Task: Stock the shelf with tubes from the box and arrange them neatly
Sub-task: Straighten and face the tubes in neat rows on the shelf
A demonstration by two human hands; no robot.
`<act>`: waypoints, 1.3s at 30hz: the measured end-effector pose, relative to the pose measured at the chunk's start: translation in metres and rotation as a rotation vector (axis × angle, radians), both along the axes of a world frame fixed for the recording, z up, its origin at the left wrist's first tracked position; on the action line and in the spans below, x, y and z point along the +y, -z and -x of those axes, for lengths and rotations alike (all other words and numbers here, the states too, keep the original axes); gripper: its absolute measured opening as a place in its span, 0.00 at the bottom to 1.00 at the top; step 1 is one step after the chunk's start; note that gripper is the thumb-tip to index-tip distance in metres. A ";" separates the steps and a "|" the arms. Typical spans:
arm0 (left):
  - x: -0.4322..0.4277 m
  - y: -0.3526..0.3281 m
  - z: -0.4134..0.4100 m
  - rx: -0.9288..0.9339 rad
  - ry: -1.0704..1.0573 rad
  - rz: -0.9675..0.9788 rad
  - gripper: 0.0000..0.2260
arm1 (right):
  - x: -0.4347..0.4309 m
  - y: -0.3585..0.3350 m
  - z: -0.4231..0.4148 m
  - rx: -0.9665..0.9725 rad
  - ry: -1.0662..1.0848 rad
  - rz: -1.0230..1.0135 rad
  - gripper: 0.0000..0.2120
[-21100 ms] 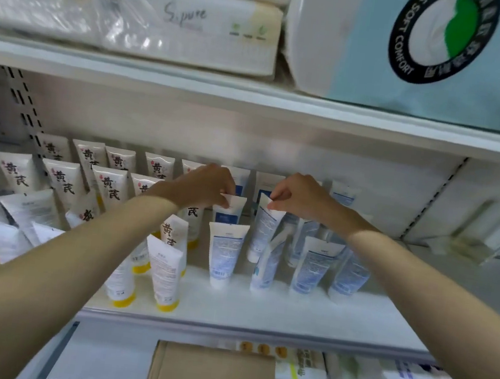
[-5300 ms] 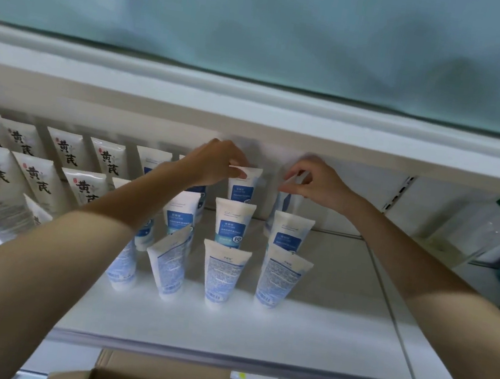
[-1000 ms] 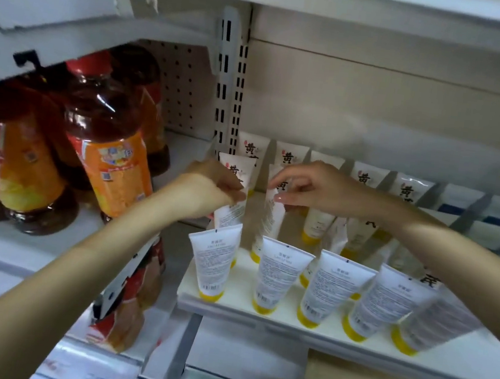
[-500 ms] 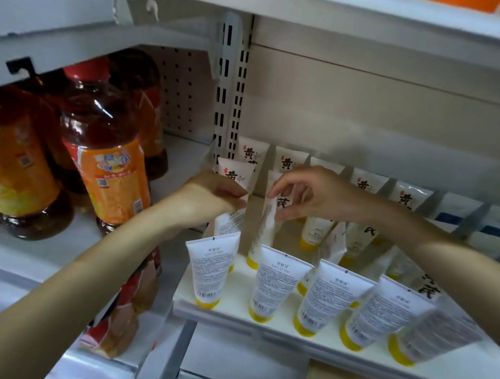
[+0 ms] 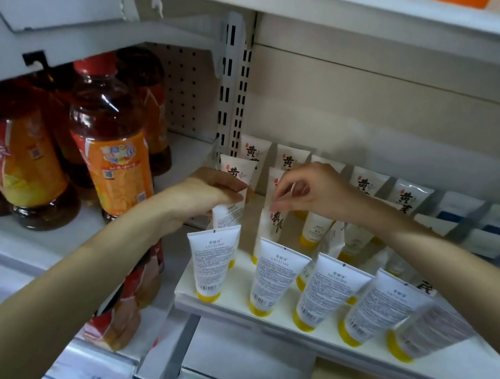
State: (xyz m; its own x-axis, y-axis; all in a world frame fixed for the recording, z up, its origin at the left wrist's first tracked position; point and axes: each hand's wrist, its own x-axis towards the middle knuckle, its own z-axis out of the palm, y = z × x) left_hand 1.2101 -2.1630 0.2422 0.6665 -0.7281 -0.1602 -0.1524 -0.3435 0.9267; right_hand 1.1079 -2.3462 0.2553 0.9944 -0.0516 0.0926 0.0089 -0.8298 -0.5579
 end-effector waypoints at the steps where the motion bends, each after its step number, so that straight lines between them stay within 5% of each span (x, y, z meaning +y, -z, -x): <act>1: 0.001 0.000 0.001 0.014 -0.003 0.007 0.10 | 0.000 0.001 0.001 -0.001 0.000 0.010 0.09; 29: 0.024 0.004 0.001 0.095 0.003 0.054 0.09 | 0.001 -0.002 0.015 0.034 0.074 0.198 0.10; 35: 0.034 0.008 0.005 0.088 -0.031 0.072 0.09 | 0.009 -0.009 0.004 -0.176 0.063 0.140 0.06; 39: 0.043 0.009 0.007 0.049 -0.036 0.065 0.09 | 0.023 -0.009 -0.009 -0.150 0.004 0.095 0.07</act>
